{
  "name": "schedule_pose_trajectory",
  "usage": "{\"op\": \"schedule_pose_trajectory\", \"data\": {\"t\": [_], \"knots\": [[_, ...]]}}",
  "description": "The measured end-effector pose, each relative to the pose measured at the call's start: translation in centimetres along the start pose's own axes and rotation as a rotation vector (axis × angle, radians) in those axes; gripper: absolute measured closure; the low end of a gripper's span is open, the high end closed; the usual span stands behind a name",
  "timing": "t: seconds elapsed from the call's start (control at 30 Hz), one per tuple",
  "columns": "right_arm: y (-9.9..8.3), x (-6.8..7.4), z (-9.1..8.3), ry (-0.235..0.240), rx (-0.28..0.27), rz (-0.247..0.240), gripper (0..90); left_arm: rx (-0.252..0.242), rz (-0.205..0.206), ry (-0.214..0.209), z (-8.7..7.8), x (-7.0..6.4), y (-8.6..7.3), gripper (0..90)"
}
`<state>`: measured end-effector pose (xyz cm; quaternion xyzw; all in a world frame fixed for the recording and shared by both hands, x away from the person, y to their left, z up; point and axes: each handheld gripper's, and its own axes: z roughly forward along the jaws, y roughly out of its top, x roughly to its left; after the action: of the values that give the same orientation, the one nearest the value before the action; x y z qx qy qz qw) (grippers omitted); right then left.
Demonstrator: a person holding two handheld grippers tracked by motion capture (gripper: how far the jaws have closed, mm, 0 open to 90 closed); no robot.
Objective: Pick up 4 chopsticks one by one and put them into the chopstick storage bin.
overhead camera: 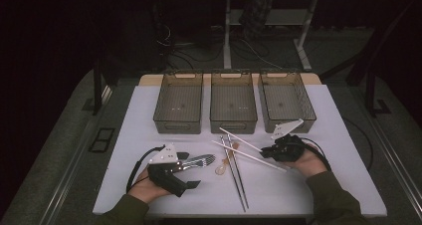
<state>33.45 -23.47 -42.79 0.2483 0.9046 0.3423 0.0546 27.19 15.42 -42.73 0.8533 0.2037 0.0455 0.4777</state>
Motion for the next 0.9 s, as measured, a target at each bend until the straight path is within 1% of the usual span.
{"op": "schedule_pose_trajectory", "data": {"t": [0.17,0.47,0.6,0.9], "knots": [[0.0,0.0,-0.5,-0.003,-0.021,0.012,83.2,-0.005,-0.003,0.003,-0.1,0.1,-0.1,0.4],[0.4,0.2,-1.5,0.021,-0.093,0.043,83.2,-0.022,-0.018,0.014,-0.3,0.3,-0.1,0.4],[0.8,0.5,-1.8,0.013,-0.103,0.043,83.2,-0.019,-0.016,0.013,-0.3,0.3,-0.1,0.4],[1.9,1.0,-2.3,0.018,-0.147,0.074,83.2,-0.019,-0.017,0.007,-0.2,0.3,-0.1,0.4]]}}
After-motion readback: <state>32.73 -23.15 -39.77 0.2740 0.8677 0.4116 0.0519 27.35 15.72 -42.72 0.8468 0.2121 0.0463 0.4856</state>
